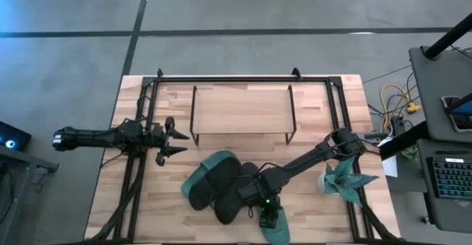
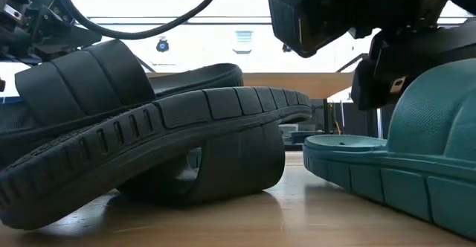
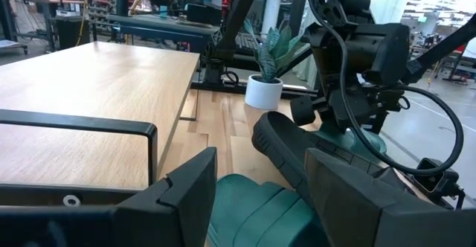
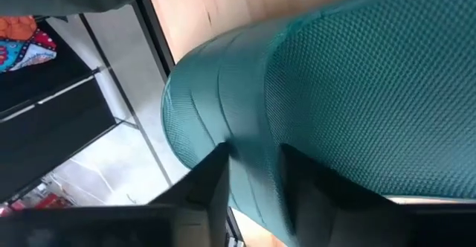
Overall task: Pick and place slides into the shelf
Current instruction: Put the right blue slipper on the shelf
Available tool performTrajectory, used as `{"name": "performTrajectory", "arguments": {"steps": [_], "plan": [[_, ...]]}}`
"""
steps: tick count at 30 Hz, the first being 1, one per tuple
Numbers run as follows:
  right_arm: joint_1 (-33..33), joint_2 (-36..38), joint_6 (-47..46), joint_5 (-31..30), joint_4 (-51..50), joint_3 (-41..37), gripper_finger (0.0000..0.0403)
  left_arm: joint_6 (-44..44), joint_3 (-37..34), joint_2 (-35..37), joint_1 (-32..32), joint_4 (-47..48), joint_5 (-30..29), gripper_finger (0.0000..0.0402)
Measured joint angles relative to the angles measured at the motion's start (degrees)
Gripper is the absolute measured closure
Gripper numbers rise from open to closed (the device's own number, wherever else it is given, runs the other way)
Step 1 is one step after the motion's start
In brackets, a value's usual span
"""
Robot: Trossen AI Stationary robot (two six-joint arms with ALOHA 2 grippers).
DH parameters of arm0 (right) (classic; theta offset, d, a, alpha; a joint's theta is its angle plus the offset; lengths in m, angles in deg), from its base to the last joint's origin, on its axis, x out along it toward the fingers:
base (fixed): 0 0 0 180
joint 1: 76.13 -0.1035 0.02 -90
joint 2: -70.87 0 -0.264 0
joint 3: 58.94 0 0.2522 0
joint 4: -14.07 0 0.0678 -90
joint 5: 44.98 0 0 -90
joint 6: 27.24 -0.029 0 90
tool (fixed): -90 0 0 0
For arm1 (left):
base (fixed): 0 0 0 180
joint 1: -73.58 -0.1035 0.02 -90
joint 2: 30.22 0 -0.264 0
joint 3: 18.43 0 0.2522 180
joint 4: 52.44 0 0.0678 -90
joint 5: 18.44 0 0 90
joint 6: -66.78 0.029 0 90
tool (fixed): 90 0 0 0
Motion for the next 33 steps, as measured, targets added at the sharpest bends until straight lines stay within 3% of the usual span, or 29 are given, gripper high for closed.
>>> {"name": "performTrajectory", "arguments": {"steps": [5, 12, 17, 21, 27, 30, 33], "plan": [[-0.09, 0.77, -3.79, 0.19, -0.04, 0.43, 0.0384, 0.00, 0.00, 0.02, -0.01, -0.01, 0.00, 0.0210], [-0.44, 5.83, -13.70, -2.37, 0.13, 0.70, 0.0390, 0.00, 0.00, 0.00, 0.00, 0.00, 0.00, 0.0210], [-0.56, 14.46, -26.07, -13.14, 1.93, 0.17, 0.0391, 0.00, 0.00, -0.10, 0.00, -0.06, 0.02, 0.0210], [-0.55, 23.84, -43.04, -34.03, 3.49, -2.46, 0.0391, 0.00, 0.00, -0.46, 0.00, 0.03, 0.00, 0.0210], [-3.03, 34.39, -75.59, -78.78, 4.06, -8.47, 0.0390, 0.00, 0.00, -1.01, 0.01, 0.00, 0.00, 0.0210], [-2.93, 35.35, -90.29, -93.75, 4.14, -11.68, 0.0389, 0.00, 0.00, -0.97, -0.01, -0.04, 0.00, 0.0210], [1.43, 34.10, -92.12, -102.45, 11.24, -13.91, 0.0388, -0.01, 0.00, -0.87, 0.00, -0.08, -0.02, 0.0210]]}}
